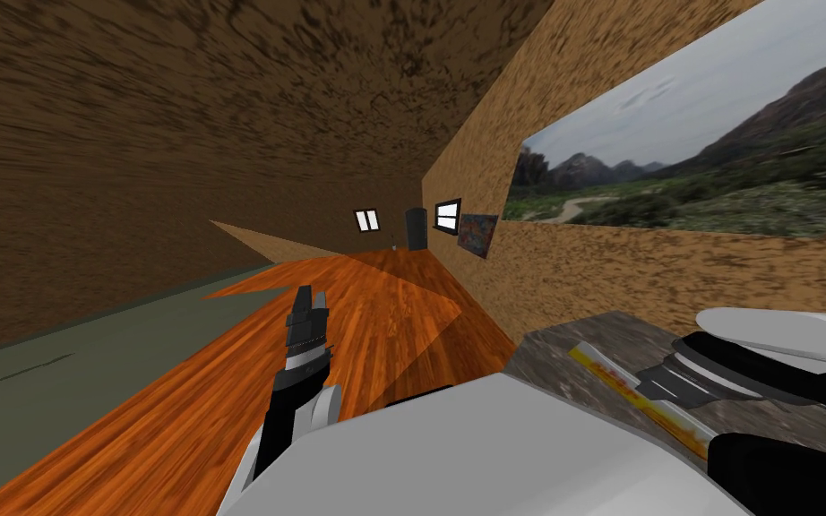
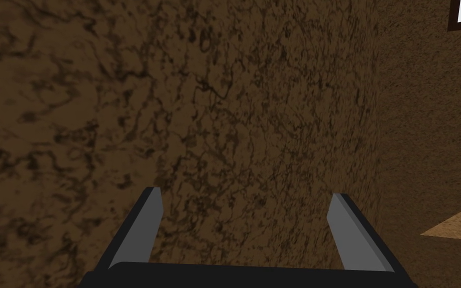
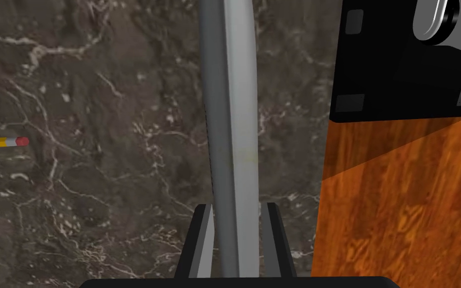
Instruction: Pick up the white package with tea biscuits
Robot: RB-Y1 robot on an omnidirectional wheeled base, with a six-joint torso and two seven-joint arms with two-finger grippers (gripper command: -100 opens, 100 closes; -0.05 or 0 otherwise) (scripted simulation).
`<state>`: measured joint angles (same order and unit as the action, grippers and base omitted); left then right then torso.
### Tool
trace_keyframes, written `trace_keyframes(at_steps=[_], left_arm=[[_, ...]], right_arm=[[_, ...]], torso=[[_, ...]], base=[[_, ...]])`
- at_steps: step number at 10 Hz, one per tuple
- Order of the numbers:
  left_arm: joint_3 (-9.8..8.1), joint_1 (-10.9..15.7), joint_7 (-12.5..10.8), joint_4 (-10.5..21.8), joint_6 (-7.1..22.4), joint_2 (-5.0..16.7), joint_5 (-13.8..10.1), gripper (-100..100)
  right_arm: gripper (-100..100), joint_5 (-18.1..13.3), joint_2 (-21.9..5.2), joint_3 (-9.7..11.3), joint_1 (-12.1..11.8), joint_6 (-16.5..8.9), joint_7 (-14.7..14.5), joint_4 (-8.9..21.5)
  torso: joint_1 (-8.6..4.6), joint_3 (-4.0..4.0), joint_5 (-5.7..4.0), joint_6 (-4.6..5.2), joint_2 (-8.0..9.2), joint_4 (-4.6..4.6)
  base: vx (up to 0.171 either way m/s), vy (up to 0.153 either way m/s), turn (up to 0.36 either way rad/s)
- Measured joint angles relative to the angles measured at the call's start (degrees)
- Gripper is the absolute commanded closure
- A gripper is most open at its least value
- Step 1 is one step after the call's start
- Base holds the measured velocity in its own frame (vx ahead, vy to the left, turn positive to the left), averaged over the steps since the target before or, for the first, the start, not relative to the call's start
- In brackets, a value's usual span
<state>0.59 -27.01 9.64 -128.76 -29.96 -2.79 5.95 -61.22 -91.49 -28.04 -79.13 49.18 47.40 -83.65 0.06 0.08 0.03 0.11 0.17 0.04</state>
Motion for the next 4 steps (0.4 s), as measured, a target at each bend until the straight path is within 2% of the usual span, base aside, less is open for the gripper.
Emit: trace_keyframes(at_steps=[3,4], left_arm=[[0.00,0.00,0.00,0.00,0.00,0.00,0.00,0],[0.00,0.01,0.00,0.00,0.00,0.00,0.00,0]], right_arm=[[100,-0.26,-1.88,-4.14,-0.77,2.83,1.35,0.47],[0,-0.26,-1.93,-4.38,-0.79,3.18,1.33,0.56]], torso=[[0.08,0.05,0.05,-0.01,0.07,0.03],[0.07,0.02,0.02,-0.01,0.03,0.01]], base=[[-0.032,0.010,-0.044],[0.000,0.000,0.000]])
